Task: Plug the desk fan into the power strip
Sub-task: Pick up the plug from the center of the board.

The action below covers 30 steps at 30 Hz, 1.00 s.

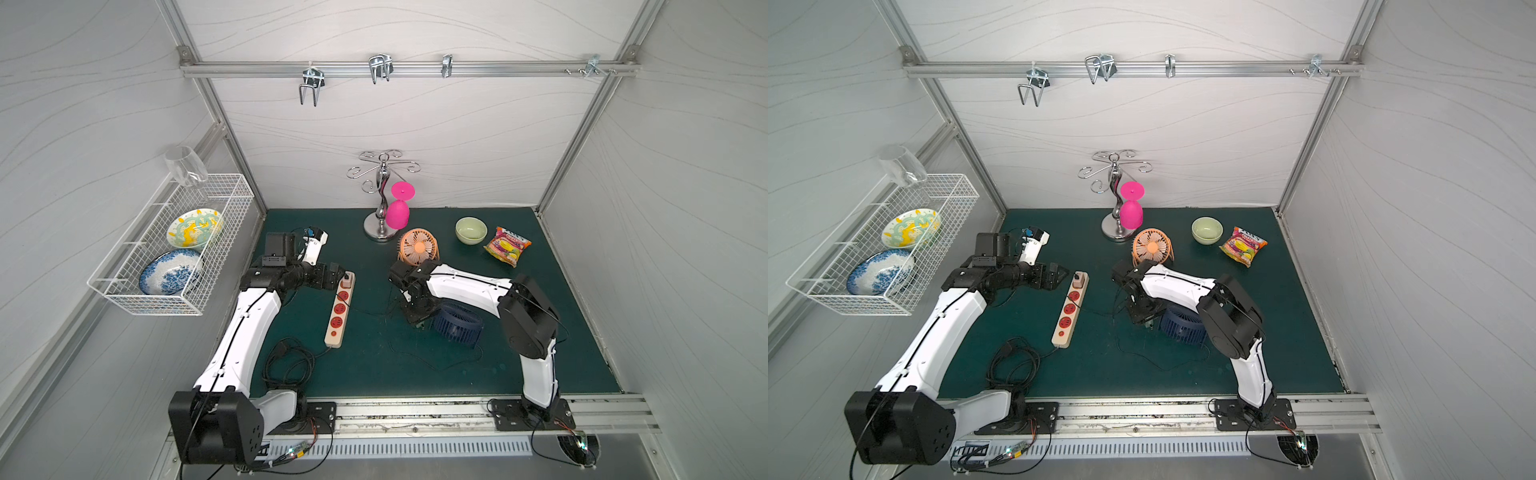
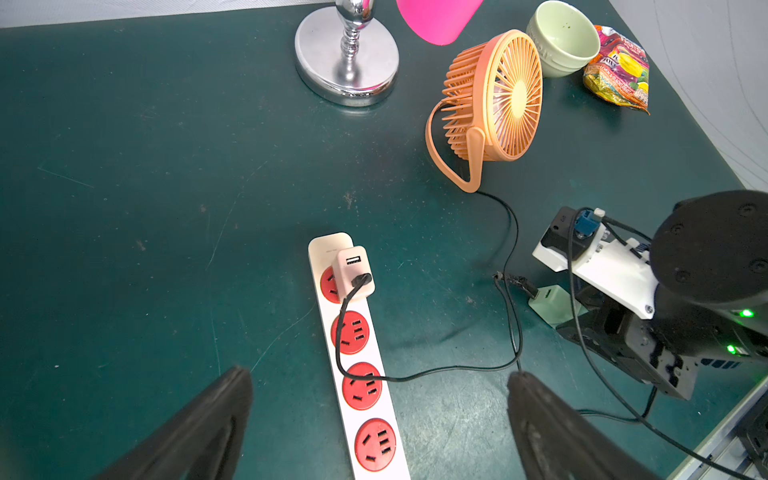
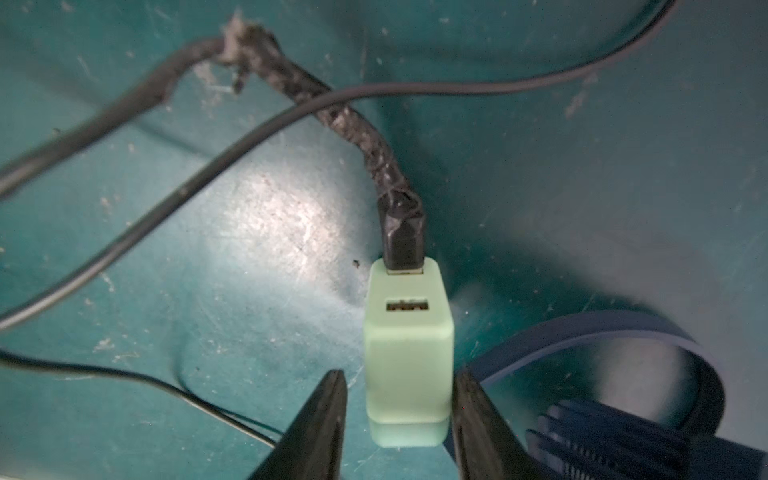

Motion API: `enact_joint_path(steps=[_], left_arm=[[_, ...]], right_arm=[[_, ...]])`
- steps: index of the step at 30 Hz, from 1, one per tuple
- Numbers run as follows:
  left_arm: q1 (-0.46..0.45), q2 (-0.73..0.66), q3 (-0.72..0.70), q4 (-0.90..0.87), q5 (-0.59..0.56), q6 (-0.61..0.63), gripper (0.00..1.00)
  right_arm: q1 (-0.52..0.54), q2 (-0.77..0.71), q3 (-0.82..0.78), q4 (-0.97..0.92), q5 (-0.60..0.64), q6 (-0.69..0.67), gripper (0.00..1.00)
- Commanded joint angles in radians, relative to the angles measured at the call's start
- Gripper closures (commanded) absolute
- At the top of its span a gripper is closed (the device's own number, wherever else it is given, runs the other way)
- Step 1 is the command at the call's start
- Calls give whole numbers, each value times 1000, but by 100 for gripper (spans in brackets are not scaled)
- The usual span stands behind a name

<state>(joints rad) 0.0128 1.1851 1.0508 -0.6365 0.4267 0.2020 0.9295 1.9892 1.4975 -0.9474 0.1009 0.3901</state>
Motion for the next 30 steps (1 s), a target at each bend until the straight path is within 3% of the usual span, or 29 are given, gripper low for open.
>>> enact_joint_path(steps=[1, 5, 20, 25, 30], left_arm=[[6, -13, 5, 47, 19, -11, 0], [8, -13, 18, 29, 5, -3, 0], [21, -18, 30, 17, 45, 5, 0], [22, -14, 55, 2, 112, 31, 1], [17, -4, 98, -48, 208, 109, 3]], right_arm=[[8, 27, 26, -34, -27, -32, 62], [28, 17, 29, -6, -81, -87, 76], [143, 49, 125, -134, -257, -385, 84], [102, -48, 85, -108, -313, -428, 83], [-7, -146, 66, -69, -460, -472, 83]])
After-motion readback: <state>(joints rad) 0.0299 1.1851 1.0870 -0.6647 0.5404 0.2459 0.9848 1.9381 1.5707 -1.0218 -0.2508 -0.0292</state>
